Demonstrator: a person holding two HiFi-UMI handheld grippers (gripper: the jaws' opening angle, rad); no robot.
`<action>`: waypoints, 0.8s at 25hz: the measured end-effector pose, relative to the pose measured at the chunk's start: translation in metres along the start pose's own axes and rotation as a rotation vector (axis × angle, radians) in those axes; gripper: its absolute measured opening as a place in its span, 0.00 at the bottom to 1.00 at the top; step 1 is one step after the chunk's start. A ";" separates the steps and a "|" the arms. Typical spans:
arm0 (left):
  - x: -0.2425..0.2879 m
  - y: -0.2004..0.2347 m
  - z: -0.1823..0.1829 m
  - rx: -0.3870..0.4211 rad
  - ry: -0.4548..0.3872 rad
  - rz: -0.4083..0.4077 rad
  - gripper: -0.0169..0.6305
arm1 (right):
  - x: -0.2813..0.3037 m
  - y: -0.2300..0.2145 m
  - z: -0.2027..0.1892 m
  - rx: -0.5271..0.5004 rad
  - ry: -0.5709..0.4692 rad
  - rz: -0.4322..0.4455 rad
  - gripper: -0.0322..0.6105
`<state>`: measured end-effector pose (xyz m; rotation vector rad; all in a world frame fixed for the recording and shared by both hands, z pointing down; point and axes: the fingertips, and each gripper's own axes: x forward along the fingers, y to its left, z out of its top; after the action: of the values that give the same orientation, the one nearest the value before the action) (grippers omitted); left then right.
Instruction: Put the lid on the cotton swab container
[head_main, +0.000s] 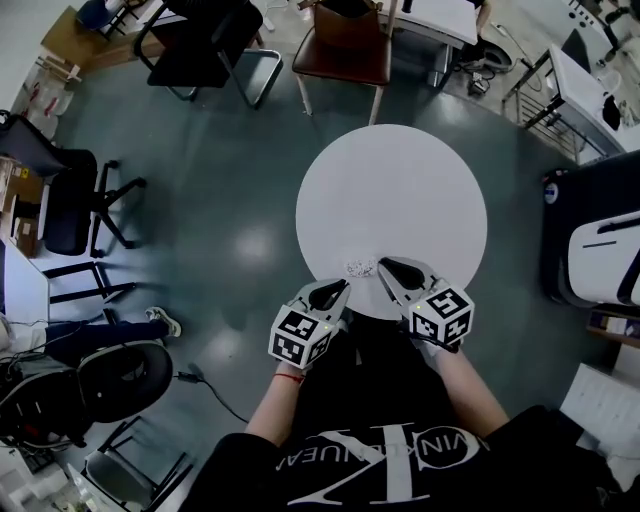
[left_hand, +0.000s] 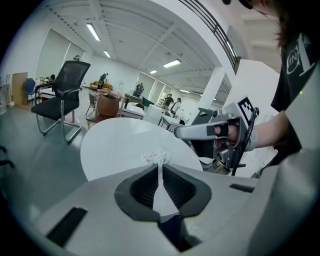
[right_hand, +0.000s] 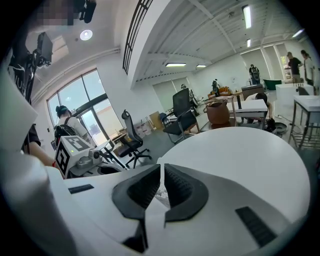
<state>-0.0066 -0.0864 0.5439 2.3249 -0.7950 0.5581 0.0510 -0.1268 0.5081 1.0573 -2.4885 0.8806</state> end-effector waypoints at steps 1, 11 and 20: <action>0.002 0.001 -0.002 0.006 0.011 0.002 0.04 | 0.003 -0.003 0.000 0.001 0.007 0.002 0.05; 0.025 0.018 -0.014 0.089 0.105 0.047 0.12 | 0.032 -0.038 0.009 0.015 0.049 -0.001 0.14; 0.037 0.027 -0.023 0.160 0.162 0.030 0.13 | 0.062 -0.053 0.010 0.195 0.073 0.098 0.21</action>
<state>-0.0015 -0.1034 0.5924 2.3781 -0.7323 0.8398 0.0463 -0.1959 0.5529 0.9481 -2.4502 1.1900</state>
